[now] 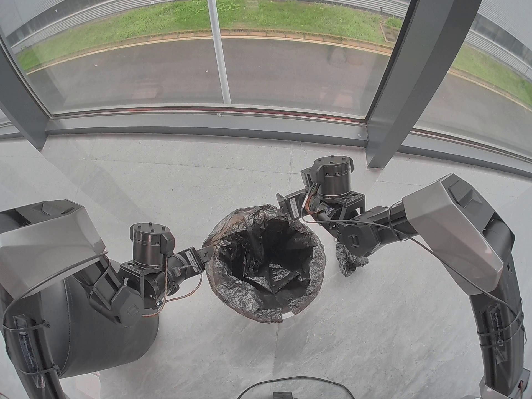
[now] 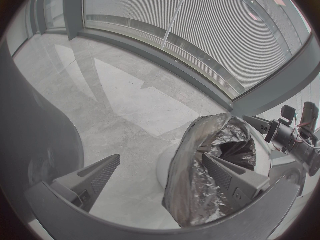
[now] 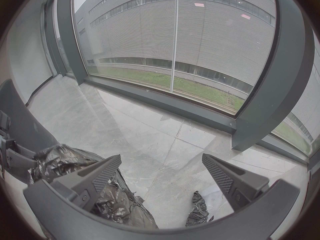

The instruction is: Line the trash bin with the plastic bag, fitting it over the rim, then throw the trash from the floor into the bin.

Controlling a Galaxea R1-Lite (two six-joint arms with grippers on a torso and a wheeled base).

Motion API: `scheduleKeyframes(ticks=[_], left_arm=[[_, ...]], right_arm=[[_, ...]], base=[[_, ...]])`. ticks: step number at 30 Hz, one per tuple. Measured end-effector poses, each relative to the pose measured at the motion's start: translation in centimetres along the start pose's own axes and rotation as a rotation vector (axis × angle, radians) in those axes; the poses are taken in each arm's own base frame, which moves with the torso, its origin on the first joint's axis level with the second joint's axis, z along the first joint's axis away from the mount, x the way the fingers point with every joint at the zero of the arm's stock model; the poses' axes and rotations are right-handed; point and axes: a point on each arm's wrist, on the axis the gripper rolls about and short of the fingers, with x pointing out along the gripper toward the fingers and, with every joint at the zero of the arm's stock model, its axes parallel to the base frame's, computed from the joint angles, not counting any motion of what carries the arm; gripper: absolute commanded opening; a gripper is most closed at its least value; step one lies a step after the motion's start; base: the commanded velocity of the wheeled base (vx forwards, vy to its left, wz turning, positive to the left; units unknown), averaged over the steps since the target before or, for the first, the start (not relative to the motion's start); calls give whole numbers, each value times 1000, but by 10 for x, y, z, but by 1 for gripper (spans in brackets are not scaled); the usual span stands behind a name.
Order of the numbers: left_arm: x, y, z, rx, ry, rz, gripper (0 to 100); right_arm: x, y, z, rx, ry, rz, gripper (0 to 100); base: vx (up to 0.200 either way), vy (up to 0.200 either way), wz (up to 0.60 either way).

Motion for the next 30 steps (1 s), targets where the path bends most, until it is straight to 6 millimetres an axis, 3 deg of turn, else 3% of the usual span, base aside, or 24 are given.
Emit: scheduleKeyframes(ticks=[7, 12, 19, 30], left_arm=[[-30, -19, -2, -19, 42, -109, 100], [-48, -34, -12, 6, 80, -171, 100], [-50, -37, -25, 30, 124, -188, 100], [-49, -37, -31, 39, 145, -185, 100]], right_arm=[[-23, -2, 16, 48, -24, 15, 100], [-47, 16, 16, 79, -2, 89, 100], [-67, 52, 10, 120, -7, 186, 100], [-67, 84, -9, 122, 28, 244, 100]], base=[[0, 0, 0], [0, 0, 0], [0, 0, 0], [0, 0, 0]])
